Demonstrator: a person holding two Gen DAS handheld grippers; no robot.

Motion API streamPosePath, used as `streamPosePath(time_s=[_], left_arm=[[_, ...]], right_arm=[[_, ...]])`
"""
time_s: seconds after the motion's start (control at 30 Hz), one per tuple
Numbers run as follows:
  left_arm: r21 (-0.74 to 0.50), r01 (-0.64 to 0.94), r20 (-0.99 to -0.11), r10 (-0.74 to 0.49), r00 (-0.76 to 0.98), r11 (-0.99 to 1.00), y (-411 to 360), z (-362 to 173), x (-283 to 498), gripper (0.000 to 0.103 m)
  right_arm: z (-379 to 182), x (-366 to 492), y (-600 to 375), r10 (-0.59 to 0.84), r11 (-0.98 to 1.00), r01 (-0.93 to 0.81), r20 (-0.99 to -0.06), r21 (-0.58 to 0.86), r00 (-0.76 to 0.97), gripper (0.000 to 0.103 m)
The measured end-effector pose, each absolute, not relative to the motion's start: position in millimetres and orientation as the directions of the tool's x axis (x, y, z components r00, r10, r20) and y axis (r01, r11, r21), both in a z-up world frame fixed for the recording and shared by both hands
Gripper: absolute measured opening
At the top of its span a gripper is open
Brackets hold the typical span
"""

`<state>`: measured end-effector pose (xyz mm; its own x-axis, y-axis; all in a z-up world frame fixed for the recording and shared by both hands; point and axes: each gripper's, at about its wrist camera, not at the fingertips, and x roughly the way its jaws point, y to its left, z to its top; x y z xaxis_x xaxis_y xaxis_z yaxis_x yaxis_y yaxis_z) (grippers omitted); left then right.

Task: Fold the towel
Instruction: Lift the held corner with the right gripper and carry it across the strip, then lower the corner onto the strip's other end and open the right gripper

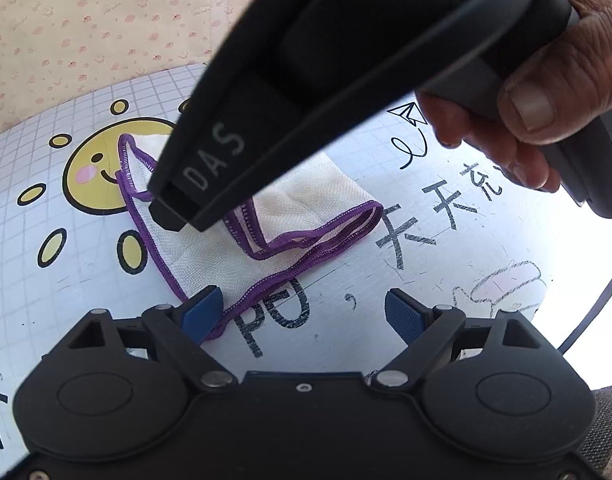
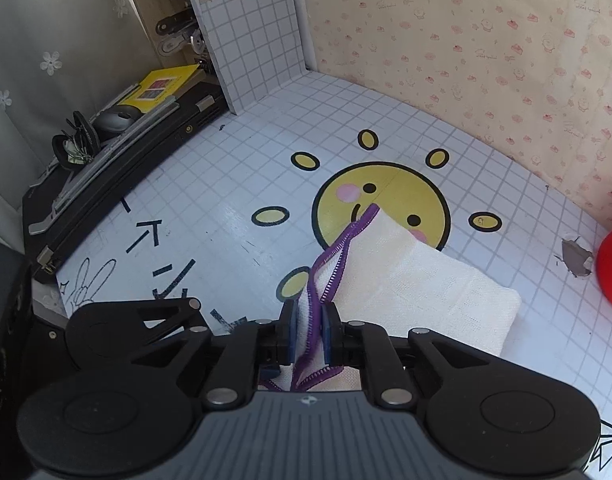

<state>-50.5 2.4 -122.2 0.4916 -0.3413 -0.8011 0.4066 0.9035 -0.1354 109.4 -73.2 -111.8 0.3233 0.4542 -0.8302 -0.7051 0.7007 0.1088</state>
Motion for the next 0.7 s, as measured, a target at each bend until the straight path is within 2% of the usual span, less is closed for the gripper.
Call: streamPosePath(time_s=[0.2,0.37,0.7], left_arm=[[-0.136,0.403,-0.802,-0.340,0.492,0.905,1,-123,-52,0.089],[-0.152,0.393,-0.808,-0.343,0.479,0.907,8,-125,-55,0.089],[-0.140,0.363,-0.814,-0.316,0.487,0.921,13,-119,-64,0.089]], right_arm=[[-96,112,-87,0.501,0.713,-0.683,-0.798,0.160,0.336,0.017],[-103,113,-94,0.424,0.734,-0.673,-0.834,0.090,0.352,0.017],[-123,107,-79,0.413,0.664,-0.745,-0.860,0.059,0.300,0.017]])
